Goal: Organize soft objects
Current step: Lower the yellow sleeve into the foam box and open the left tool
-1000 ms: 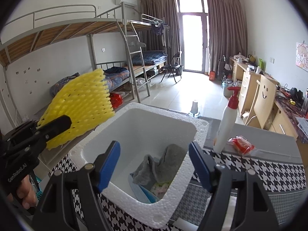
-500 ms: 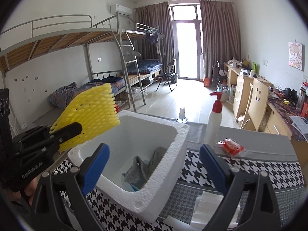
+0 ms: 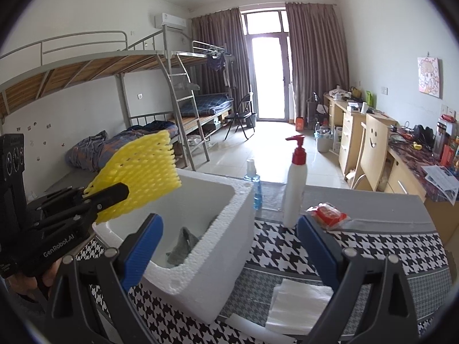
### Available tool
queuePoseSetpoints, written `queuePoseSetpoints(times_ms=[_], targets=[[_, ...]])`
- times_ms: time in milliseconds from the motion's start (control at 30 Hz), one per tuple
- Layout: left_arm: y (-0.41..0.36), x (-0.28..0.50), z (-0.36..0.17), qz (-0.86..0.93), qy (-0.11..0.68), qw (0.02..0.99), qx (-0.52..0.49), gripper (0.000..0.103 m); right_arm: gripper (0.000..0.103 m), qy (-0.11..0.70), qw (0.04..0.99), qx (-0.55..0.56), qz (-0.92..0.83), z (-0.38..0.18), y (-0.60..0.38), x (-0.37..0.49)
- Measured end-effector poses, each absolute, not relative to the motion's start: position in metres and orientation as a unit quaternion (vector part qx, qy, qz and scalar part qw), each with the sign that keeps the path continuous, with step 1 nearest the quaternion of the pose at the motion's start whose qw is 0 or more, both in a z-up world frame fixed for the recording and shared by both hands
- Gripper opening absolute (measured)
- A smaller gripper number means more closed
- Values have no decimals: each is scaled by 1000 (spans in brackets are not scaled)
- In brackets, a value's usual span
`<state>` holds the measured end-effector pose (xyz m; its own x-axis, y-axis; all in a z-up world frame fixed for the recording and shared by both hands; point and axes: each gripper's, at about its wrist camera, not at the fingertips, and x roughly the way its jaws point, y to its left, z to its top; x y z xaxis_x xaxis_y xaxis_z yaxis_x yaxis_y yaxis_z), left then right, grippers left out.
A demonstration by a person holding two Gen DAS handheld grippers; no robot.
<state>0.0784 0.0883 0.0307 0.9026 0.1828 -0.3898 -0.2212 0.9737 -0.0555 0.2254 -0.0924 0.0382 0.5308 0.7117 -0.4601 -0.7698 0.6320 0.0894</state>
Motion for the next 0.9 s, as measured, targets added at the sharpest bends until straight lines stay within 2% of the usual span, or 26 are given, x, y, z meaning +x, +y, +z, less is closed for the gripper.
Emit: queuePoseSetpoints(times_ms=[467,533,600,633,700,767,900], targets=[[88,91,25,101,216,970,-53,23,97,238,878,-56,411,30,-107,229],[87,94,24,102,220,969,-54,35,97,238,879,-56,410,30,-109,231],[86,94,24,101,218,969,-59,64,97,239,880,-54,408,29,-111,233],[86,93,25,102,215,969,-60,70,97,240,880,-53,407,29,-112,233],[87,91,26,112,207,970,-62,91,97,241,881,-49,404,28,-116,235],[86,90,27,122,202,970,-61,100,97,242,882,-47,402,27,-117,235],[85,91,26,127,200,970,-58,101,97,243,882,-44,401,26,-122,237]])
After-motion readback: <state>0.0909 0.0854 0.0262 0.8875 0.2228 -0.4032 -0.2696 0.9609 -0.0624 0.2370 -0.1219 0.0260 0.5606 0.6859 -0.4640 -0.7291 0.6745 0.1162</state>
